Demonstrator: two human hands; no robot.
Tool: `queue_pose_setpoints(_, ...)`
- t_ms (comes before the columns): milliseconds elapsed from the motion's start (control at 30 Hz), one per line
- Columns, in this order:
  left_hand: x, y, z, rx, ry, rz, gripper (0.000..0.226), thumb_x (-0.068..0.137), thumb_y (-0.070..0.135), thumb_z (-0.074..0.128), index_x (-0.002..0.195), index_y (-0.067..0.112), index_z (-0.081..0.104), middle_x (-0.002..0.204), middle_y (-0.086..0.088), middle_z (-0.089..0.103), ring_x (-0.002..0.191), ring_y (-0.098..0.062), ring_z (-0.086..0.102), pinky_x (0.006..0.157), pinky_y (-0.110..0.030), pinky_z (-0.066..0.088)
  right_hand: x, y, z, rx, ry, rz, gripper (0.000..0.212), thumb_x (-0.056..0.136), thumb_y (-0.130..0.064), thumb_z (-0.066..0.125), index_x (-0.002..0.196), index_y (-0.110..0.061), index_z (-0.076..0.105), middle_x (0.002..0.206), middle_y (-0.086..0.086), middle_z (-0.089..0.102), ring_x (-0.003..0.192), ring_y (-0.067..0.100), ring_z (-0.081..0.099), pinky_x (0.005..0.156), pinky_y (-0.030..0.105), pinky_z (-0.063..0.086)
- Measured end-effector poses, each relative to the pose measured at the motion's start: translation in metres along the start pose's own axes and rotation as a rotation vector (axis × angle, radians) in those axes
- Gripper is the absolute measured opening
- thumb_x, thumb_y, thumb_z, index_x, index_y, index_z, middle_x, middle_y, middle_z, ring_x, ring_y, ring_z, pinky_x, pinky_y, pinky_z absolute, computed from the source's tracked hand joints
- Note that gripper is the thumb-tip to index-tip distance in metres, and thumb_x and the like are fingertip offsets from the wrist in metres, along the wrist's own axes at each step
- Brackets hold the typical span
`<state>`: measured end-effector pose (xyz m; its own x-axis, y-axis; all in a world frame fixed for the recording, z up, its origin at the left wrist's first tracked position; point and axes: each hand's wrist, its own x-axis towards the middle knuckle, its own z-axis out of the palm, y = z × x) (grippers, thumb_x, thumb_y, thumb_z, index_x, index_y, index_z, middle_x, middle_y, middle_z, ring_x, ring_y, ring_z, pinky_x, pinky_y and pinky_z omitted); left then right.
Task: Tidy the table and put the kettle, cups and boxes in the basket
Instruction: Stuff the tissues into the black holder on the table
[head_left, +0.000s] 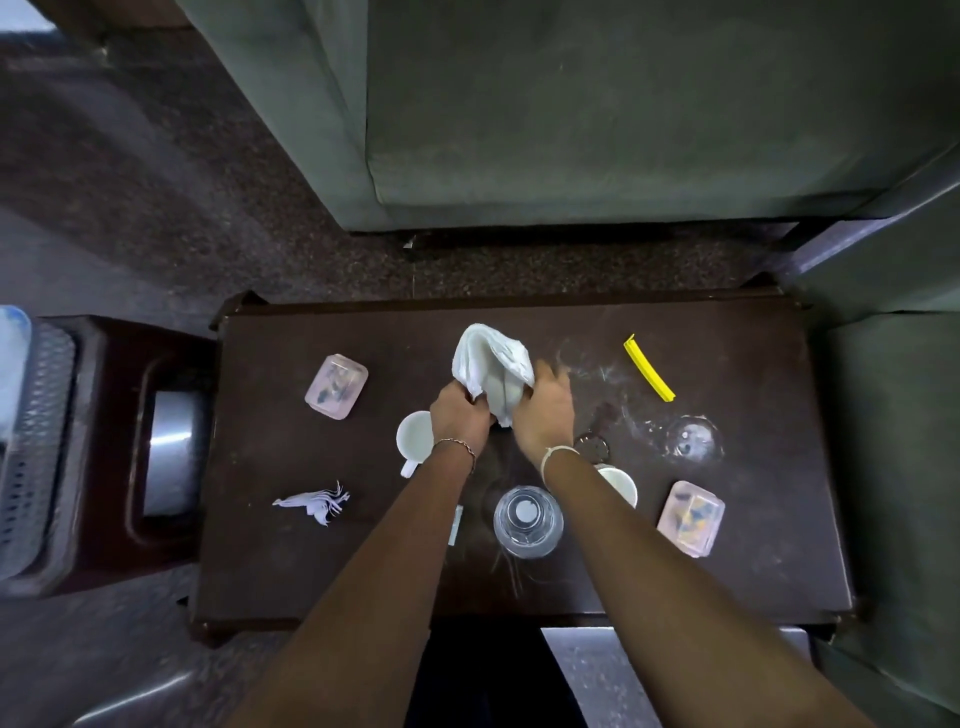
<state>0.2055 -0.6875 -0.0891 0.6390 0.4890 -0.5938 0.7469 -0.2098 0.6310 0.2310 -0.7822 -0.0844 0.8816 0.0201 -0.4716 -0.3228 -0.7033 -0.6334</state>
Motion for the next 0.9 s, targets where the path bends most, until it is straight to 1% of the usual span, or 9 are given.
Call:
queue_pose_setpoints(67, -0.002, -0.001, 0.000, -0.030, 0.001, -0.022, 0.006, 0.081, 0.009, 0.052, 0.084, 0.009, 0.057, 0.089, -0.018, 0.069, 0.082, -0.036, 0.064, 0.075, -0.041, 0.055, -0.003, 0.001, 0.003, -0.007, 0.013, -0.020, 0.028, 0.091, -0.010, 0.051, 0.118, -0.003, 0.050, 0.133, 0.018, 0.046, 0.107, 0.040, 0.056, 0.080, 0.031, 0.038)
queue_pose_setpoints(167, -0.006, -0.001, -0.002, 0.008, 0.043, 0.008, 0.004, 0.082, 0.012, 0.053, 0.081, 0.012, 0.056, 0.088, -0.015, 0.069, 0.072, -0.026, 0.057, 0.068, -0.031, 0.046, -0.006, 0.002, 0.000, -0.062, 0.074, -0.034, 0.025, 0.091, -0.012, 0.048, 0.115, -0.005, 0.049, 0.119, 0.017, 0.057, 0.101, 0.040, 0.058, 0.078, 0.038, 0.043)
queue_pose_setpoints(233, -0.009, 0.001, -0.003, 0.036, 0.077, 0.047, 0.005, 0.082, 0.017, 0.055, 0.078, 0.015, 0.058, 0.082, -0.010, 0.069, 0.070, -0.022, 0.053, 0.066, -0.028, 0.039, -0.007, 0.004, -0.006, -0.091, 0.120, -0.030, 0.022, 0.091, -0.016, 0.049, 0.111, -0.007, 0.048, 0.112, 0.016, 0.059, 0.098, 0.039, 0.059, 0.075, 0.039, 0.043)
queue_pose_setpoints(333, -0.014, 0.005, -0.007, 0.036, 0.149, 0.066, 0.015, 0.080, 0.026, 0.060, 0.068, 0.017, 0.057, 0.068, -0.001, 0.062, 0.067, -0.021, 0.052, 0.065, -0.026, 0.036, -0.006, 0.005, -0.012, -0.064, 0.152, -0.037, 0.021, 0.091, -0.020, 0.054, 0.106, -0.007, 0.049, 0.112, 0.015, 0.058, 0.098, 0.037, 0.057, 0.075, 0.037, 0.041)
queue_pose_setpoints(400, -0.015, 0.006, -0.009, 0.052, 0.170, 0.076, 0.020, 0.080, 0.026, 0.060, 0.066, 0.013, 0.060, 0.064, -0.003, 0.062, 0.068, -0.024, 0.055, 0.063, -0.027, 0.037, -0.006, 0.006, -0.013, -0.042, 0.162, -0.062, 0.019, 0.092, -0.019, 0.053, 0.104, -0.005, 0.048, 0.112, 0.015, 0.057, 0.098, 0.035, 0.056, 0.076, 0.036, 0.040)
queue_pose_setpoints(500, -0.013, 0.004, -0.010, 0.089, 0.145, 0.088, 0.023, 0.082, 0.024, 0.060, 0.068, 0.007, 0.064, 0.070, -0.011, 0.066, 0.071, -0.026, 0.058, 0.064, -0.028, 0.042, -0.007, 0.008, -0.008, -0.004, 0.142, -0.094, 0.010, 0.090, -0.012, 0.053, 0.096, -0.008, 0.045, 0.104, 0.013, 0.056, 0.088, 0.032, 0.054, 0.071, 0.033, 0.036)
queue_pose_setpoints(633, -0.012, 0.001, -0.009, 0.141, 0.154, 0.075, 0.023, 0.081, 0.023, 0.060, 0.063, 0.009, 0.059, 0.068, -0.013, 0.065, 0.065, -0.027, 0.054, 0.057, -0.025, 0.029, -0.006, 0.012, 0.001, 0.023, 0.111, -0.094, 0.011, 0.085, -0.009, 0.055, 0.089, -0.013, 0.046, 0.096, 0.009, 0.057, 0.078, 0.025, 0.049, 0.068, 0.030, 0.032)
queue_pose_setpoints(767, -0.011, -0.001, -0.006, 0.215, 0.150, 0.079, 0.023, 0.083, 0.022, 0.060, 0.075, 0.001, 0.065, 0.083, -0.021, 0.069, 0.081, -0.037, 0.061, 0.062, -0.028, 0.032, -0.004, 0.015, 0.002, -0.070, 0.142, -0.069, 0.013, 0.077, -0.008, 0.055, 0.079, -0.018, 0.046, 0.081, 0.003, 0.059, 0.068, 0.025, 0.047, 0.060, 0.029, 0.032)
queue_pose_setpoints(900, -0.013, -0.001, -0.006, 0.277, 0.140, 0.100, 0.019, 0.083, 0.017, 0.061, 0.075, 0.000, 0.064, 0.084, -0.020, 0.068, 0.082, -0.036, 0.062, 0.062, -0.028, 0.032, 0.001, 0.017, -0.002, -0.112, 0.169, -0.053, 0.013, 0.075, -0.004, 0.055, 0.082, -0.015, 0.054, 0.083, 0.006, 0.064, 0.071, 0.030, 0.053, 0.059, 0.029, 0.034)
